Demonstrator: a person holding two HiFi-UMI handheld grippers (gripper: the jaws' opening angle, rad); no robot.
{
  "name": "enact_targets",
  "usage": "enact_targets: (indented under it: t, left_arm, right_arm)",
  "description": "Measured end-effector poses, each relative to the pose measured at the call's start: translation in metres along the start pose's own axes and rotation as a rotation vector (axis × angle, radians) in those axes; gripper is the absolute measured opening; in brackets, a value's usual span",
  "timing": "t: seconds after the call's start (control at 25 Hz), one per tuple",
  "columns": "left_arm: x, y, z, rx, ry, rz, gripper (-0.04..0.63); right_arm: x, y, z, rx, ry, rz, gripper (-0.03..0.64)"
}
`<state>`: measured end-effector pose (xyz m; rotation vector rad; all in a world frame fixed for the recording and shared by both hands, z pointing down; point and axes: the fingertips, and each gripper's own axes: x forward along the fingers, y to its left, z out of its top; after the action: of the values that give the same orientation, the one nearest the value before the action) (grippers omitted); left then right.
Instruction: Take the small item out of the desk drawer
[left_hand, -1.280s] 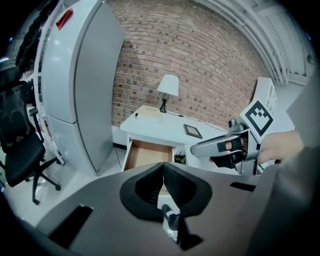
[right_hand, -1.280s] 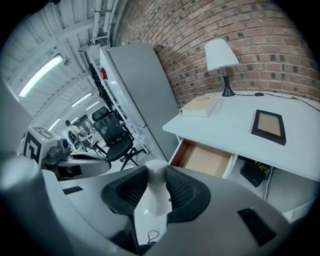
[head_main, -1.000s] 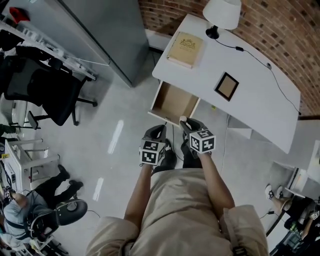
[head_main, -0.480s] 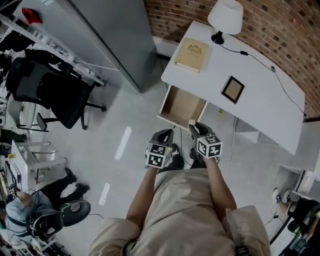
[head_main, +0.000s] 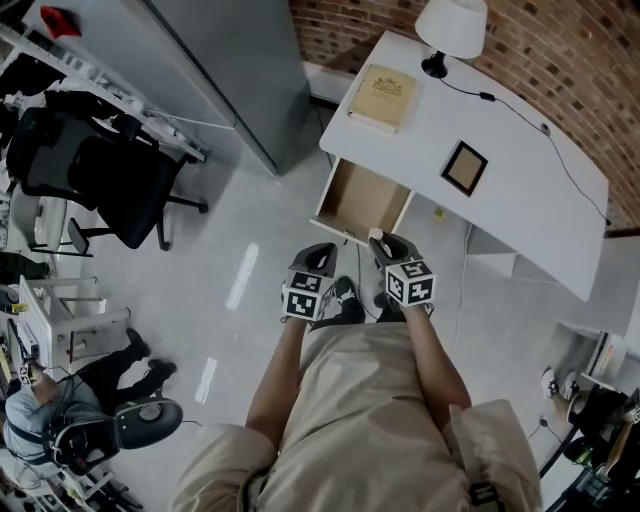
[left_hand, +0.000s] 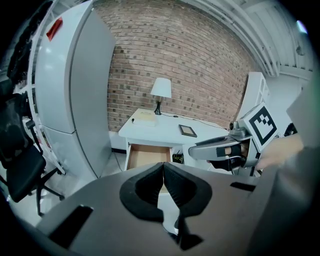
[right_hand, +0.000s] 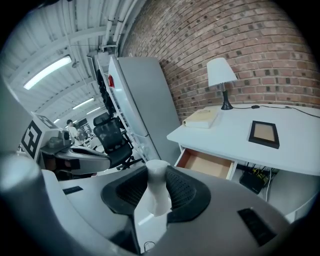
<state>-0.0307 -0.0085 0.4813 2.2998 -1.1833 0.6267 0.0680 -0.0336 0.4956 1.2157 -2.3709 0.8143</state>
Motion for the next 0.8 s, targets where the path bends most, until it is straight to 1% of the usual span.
enact_targets:
  t: [0.16,0.44,0.64,0.8]
  left_arm:
    - [0.006,-0.001,-0.004,-0.004,0.005,-0.017,0.017]
    - [0.014,-0.004,-0.003,-0.010,0.017,-0.041,0.017]
    - [0.018,-0.003,-0.001,-0.001,0.013,-0.056,0.017]
    - [0.017,-0.004,-0.002,-0.009,0.012,-0.059,0.017]
  right_arm:
    - [0.007,0.006,-0.006,-0.024,0.020,0.011,0.141]
    - [0.017,0.020,-0.015,-0.101,0.082,0.041,0.141]
    - [0.018,0.014,-0.012,-0.096,0.084,0.026,0.141]
    - [0.016,0.012,-0.013,-0.089,0.085,0.021,0.141]
